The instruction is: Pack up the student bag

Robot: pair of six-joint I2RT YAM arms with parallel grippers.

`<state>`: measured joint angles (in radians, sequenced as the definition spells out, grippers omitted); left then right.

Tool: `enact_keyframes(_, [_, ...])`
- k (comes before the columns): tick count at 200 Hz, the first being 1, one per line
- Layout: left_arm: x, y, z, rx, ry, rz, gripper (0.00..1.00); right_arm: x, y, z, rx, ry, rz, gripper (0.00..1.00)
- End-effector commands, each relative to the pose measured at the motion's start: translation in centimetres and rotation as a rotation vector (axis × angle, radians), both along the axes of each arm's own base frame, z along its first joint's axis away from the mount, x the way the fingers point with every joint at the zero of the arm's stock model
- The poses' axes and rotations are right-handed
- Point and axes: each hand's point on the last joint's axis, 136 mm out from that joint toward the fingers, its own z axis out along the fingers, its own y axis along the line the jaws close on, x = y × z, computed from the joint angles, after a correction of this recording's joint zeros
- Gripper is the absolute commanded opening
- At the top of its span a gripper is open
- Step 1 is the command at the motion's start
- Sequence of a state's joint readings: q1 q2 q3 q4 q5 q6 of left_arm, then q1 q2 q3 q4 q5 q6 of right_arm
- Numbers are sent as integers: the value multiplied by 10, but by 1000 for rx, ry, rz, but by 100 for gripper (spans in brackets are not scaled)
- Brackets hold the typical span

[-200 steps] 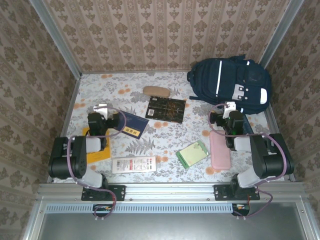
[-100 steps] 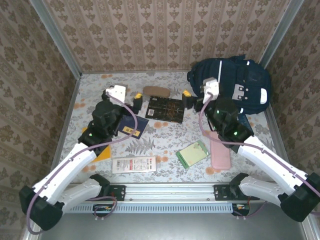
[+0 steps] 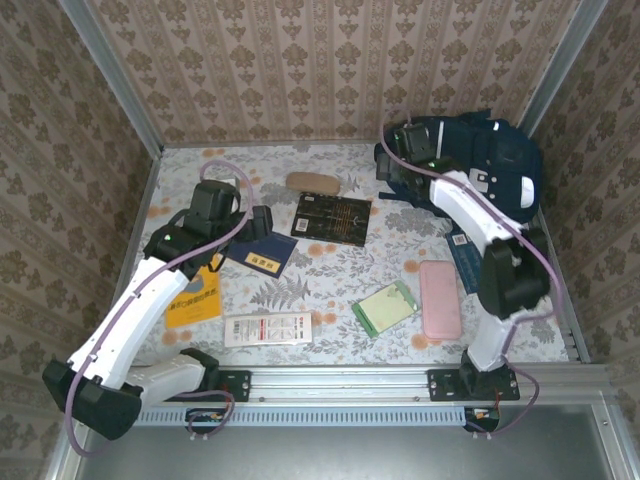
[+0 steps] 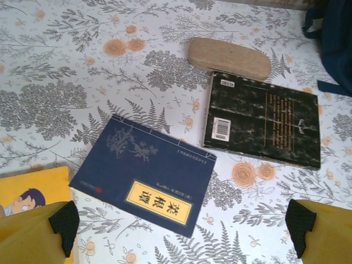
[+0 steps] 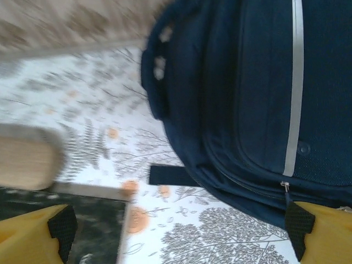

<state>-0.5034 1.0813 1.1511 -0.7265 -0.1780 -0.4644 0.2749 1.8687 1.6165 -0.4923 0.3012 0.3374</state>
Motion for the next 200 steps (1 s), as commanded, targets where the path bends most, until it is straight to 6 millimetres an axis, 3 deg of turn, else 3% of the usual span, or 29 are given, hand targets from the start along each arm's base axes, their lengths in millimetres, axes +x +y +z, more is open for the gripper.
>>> enact_keyframes(1, [-13, 2, -6, -66, 23, 26, 100, 4, -43, -15, -54, 117, -159, 93])
enact_keyframes(19, [-14, -2, -14, -93, 16, 10, 100, 22, -60, -29, -67, 162, -204, 86])
enact_keyframes(68, [-14, -15, -20, -140, 43, -35, 100, 66, -75, -49, -130, 218, -212, 69])
enact_keyframes(109, [-15, -15, -18, -143, 30, -39, 100, 87, -78, -81, -116, 273, -176, 70])
enact_keyframes(133, [-14, -17, -20, -142, 34, -48, 100, 89, -86, -98, -134, 310, -180, 68])
enact_keyframes(143, [-13, -18, -21, -142, 39, -50, 100, 87, -92, -101, -135, 319, -196, 61])
enact_keyframes(168, [-11, -18, -23, -142, 47, -49, 100, 85, -99, -105, -106, 322, -200, 27])
enact_keyframes(189, [-9, -17, -24, -146, 52, -45, 100, 87, -95, -94, -87, 300, -163, 2])
enact_keyframes(200, [-8, -17, -25, -149, 55, -43, 100, 90, -88, -84, -72, 278, -131, 0])
